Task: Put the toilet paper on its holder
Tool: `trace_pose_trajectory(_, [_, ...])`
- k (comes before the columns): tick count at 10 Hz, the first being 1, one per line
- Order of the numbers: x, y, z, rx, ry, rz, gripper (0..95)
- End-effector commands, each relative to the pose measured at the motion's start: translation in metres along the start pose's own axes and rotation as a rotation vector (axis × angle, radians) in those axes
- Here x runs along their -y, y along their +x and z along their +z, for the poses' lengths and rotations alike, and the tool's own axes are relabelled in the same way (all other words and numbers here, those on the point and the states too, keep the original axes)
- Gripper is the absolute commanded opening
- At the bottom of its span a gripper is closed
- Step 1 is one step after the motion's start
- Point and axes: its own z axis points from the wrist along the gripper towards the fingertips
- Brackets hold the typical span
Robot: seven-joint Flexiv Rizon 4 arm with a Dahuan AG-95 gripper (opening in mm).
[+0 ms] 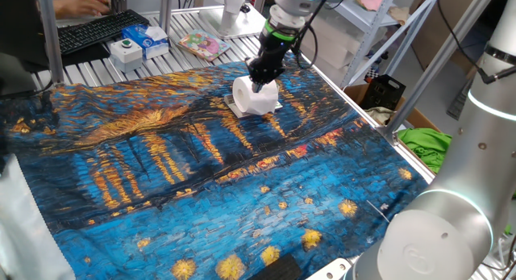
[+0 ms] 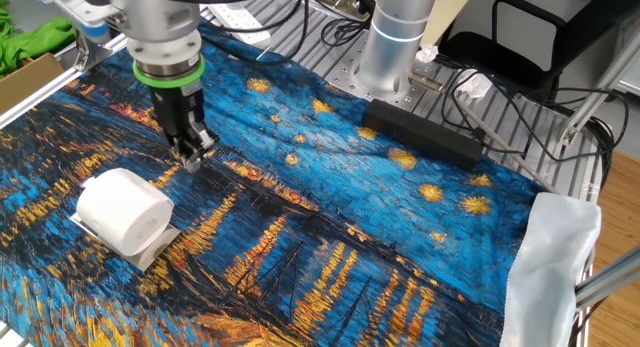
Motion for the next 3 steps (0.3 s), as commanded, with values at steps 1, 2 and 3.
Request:
trace_pose_trajectory(1, [0.0003,-0.0006,0.0002,-0.02,0.045,-0.284,0.0])
trace_pose_trajectory(2, [0.0003,-0.0006,0.0002,-0.048,0.022,-0.293,0.0])
trace_pose_trajectory(3, [0.0003,-0.0006,0.0002,-0.069,0.017,-0.295,0.0])
